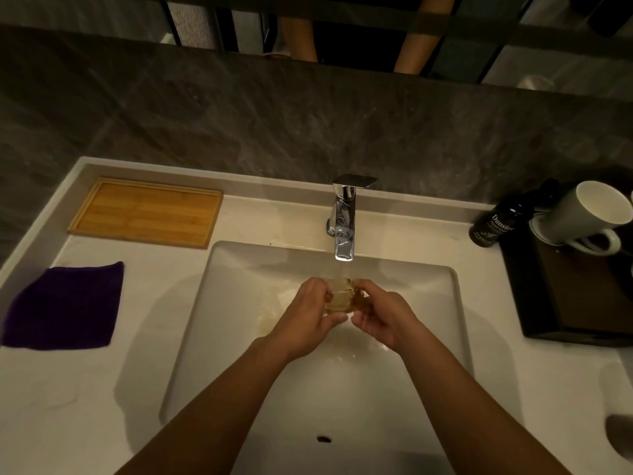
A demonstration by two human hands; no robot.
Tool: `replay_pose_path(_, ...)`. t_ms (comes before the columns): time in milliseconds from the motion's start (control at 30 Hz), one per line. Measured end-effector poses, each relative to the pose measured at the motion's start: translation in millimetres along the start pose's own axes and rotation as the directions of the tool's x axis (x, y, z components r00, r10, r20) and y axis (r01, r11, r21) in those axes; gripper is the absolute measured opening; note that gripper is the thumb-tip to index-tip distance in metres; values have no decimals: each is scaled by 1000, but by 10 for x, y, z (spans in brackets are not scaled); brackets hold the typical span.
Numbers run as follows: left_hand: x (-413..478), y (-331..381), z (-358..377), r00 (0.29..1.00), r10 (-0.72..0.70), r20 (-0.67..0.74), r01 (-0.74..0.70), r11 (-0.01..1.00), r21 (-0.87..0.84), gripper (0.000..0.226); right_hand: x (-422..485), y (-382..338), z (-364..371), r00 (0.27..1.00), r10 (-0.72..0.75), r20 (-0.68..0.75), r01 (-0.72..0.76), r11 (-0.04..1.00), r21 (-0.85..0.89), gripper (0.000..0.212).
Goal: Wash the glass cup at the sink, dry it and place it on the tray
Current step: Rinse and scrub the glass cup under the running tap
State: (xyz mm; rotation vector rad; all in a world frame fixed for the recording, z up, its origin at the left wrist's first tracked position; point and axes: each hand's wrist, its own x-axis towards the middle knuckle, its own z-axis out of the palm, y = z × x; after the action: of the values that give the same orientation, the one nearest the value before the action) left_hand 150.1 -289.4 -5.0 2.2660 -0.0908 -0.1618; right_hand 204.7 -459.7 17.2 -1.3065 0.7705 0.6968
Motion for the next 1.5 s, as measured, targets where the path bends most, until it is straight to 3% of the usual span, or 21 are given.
replay_pose_path(167,106,61,50,982,-183,40,187,950,-249,26,-42,79,63,978,-170,119,187,971,-149,44)
replay_pose_path(267,149,149,1,945,-317,84,315,808,-498,25,-29,170,81,967,-207,146,217,974,-61,43)
replay_pose_path(400,245,95,-4,915,-375,151,358,580,-731,33,5,231,147,962,-228,149,212,970,118,44)
replay_pose_path(500,326,63,-30,879,-431,203,391,411,-823,41,19,228,206,959,-242,150,228,968,106,45)
replay_pose_path(567,370,77,-64,862,-460,211,416,407,-813,33,16,208,244,955,-254,152,246,967,73,43)
replay_pose_path(667,386,112,-48,837,-522,165,443,470,-763,40,15,218,302,949,-288,130,290,957,6,44)
replay_pose_path(767,320,152,81,804,-588,93,357,352,-865,44,31,287,390,957,-283,58,276,956,96,45)
replay_pose_path(867,260,179,158,790,-599,128,329,238,-914,45,43,337,445,946,-324,-12,323,942,91,46)
replay_pose_path(1000,294,108,-15,783,-562,267,516,347,-783,51,43,296,347,916,-398,48,401,910,-104,37)
replay_pose_path(1100,255,129,82,817,-567,101,380,399,-834,42,13,325,420,898,-435,-57,429,898,-91,28)
replay_pose_path(1200,201,204,247,810,-582,72,317,330,-889,42,16,379,534,906,-374,-198,385,923,19,30)
replay_pose_path(1267,227,169,178,809,-562,171,407,326,-853,47,38,363,459,897,-407,-175,406,913,-42,28)
replay_pose_path(1367,281,94,30,795,-537,282,530,387,-755,48,47,302,330,869,-495,-6,476,838,-265,23)
replay_pose_path(1433,268,101,76,824,-539,172,437,413,-799,44,66,310,359,872,-487,-45,469,860,-202,23)
replay_pose_path(1500,217,175,194,828,-552,95,331,346,-878,42,67,345,454,898,-409,-161,413,911,-6,30)
